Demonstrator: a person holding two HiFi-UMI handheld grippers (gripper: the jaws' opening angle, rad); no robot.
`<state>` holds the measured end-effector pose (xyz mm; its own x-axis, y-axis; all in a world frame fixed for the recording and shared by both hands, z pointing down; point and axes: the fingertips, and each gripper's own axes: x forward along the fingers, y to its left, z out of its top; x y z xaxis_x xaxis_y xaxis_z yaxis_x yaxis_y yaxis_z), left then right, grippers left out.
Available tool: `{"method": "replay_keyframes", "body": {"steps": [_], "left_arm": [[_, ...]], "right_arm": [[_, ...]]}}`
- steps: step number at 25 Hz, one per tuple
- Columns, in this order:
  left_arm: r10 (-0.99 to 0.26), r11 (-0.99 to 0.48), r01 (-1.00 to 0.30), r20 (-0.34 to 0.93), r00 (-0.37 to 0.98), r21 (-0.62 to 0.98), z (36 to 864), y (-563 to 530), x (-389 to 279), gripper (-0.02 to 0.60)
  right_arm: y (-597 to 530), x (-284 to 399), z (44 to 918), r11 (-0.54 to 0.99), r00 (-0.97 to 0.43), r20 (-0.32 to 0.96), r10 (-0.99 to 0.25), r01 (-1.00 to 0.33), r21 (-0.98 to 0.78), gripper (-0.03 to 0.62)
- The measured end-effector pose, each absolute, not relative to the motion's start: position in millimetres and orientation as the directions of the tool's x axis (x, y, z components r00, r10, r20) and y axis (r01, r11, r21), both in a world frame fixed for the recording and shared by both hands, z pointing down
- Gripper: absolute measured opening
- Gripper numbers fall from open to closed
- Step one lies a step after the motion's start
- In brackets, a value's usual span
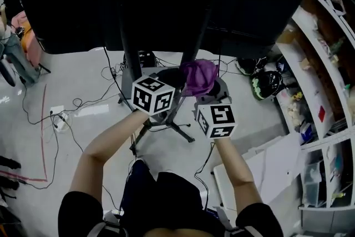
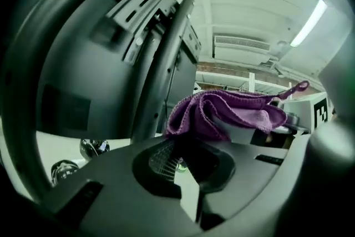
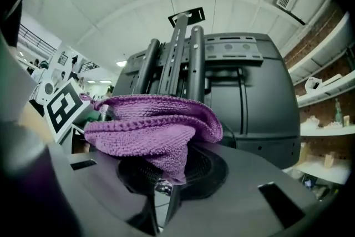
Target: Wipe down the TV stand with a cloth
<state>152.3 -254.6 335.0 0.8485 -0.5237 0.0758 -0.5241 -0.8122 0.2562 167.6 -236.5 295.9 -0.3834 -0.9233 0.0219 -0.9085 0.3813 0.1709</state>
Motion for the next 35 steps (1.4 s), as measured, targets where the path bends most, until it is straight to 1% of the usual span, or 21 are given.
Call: {"method": "replay_keyframes", "body": {"steps": [2,6,10,14,17,22,24,29,35], "left_arm": [[-0.531,-0.824,-0.526,0.037,0.846,0.21,281.1,-256.6,158.1,0.006],[-0.518,-0.842,-0.507,-0.017,0.855,0.182,183.2,-263.7,164.7,0.006],[-0.498,-0.862,-0.483,-0.075,0.864,0.151,86.1,-274.6,165.3,0.006],[-0.507,-0.859,-0.49,-0.113,0.855,0.146,13.7,-291.4,163.1,0.006],[-0.528,-0.849,-0.519,-0.117,0.841,0.102,-25.1,-304.0,156.8,0.006],[-0.541,-0.841,-0.541,-0.04,0.84,0.015,-46.3,-310.5,154.0,0.006],[-0.553,-0.832,-0.554,-0.044,0.832,-0.016,-45.7,-311.0,152.0,0.006],[-0.537,-0.843,-0.537,-0.069,0.841,0.018,-38.2,-312.2,150.2,0.006],[-0.546,-0.837,-0.547,-0.057,0.836,-0.02,-18.4,-308.0,149.6,0.006]], "right_arm": [[-236.3,172.5,242.6,0.389,-0.402,-0.032,-0.915,-0.9,0.199,0.064],[-239.6,177.4,140.6,0.391,-0.43,-0.137,-0.892,-0.888,0.241,0.064],[-252.3,177.0,45.9,0.38,-0.441,-0.213,-0.872,-0.884,0.274,0.064],[-269.2,168.0,-27.5,0.396,-0.458,-0.238,-0.857,-0.879,0.267,0.064],[-281.9,163.2,-65.5,0.407,-0.459,-0.241,-0.855,-0.882,0.238,0.064],[-305.6,164.3,-92.4,0.399,-0.435,-0.209,-0.876,-0.896,0.195,0.064],[-310.5,166.4,-91.2,0.389,-0.424,-0.213,-0.88,-0.902,0.187,0.064],[-309.4,163.3,-82.6,0.369,-0.418,-0.201,-0.886,-0.898,0.239,0.064],[-305.6,158.3,-65.0,0.375,-0.423,-0.182,-0.887,-0.893,0.249,0.064]]}}
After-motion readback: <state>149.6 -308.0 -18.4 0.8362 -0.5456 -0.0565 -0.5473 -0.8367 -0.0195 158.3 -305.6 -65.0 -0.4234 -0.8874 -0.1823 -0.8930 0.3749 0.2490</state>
